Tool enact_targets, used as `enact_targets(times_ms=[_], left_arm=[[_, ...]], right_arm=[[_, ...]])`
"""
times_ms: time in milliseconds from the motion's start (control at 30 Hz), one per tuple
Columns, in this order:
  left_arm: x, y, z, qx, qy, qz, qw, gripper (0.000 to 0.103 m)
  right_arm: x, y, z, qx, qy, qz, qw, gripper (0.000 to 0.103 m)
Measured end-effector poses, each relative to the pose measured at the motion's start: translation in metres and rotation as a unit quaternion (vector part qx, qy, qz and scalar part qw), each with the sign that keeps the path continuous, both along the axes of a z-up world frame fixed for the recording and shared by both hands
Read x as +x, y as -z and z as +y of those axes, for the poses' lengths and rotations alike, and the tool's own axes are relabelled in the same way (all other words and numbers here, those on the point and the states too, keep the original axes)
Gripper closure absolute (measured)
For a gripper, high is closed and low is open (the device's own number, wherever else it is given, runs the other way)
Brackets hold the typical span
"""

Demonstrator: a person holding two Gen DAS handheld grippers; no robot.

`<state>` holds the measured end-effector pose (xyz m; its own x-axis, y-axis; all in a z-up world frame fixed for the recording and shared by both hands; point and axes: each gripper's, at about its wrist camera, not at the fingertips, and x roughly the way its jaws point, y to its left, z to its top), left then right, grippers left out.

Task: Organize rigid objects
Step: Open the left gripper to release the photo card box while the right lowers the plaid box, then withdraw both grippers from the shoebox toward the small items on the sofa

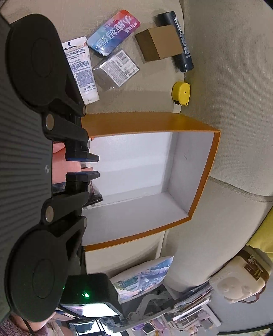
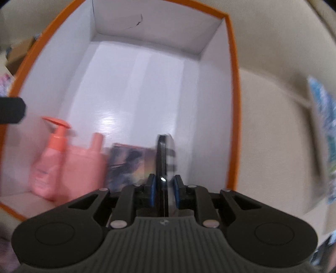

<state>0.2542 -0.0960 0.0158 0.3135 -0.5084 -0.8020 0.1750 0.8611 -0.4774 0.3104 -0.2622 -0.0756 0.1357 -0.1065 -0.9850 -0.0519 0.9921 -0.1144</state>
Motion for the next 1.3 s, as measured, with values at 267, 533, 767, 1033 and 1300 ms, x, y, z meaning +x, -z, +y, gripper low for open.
enact_targets(times_ms=[267,533,767,1033,1300], left_arm=[[-0.004,-0.001,0.013,-0.011,-0.01,-0.002,0.9999,0.095],[-0.009,-0.005,0.022,-0.007,-0.017,-0.005,0.9998,0.095],[-0.02,-0.012,0.025,0.0,-0.015,-0.011,0.9998,0.095],[-0.039,-0.025,0.03,0.013,-0.02,-0.027,0.9994,0.095],[-0.055,-0.033,0.045,0.03,-0.038,-0.033,0.9983,0.095]], right_arm=[[-0.012,-0.002,-0.008,0.056,0.052,0.003,0.997,0.082],[-0.018,0.015,-0.005,0.025,0.049,0.013,0.998,0.09],[-0.033,-0.009,-0.009,0.035,0.05,-0.007,0.998,0.089],[-0.039,-0.011,-0.01,0.032,0.032,-0.028,0.999,0.09],[-0.035,-0.006,-0.004,0.011,0.011,-0.023,1.0,0.089]])
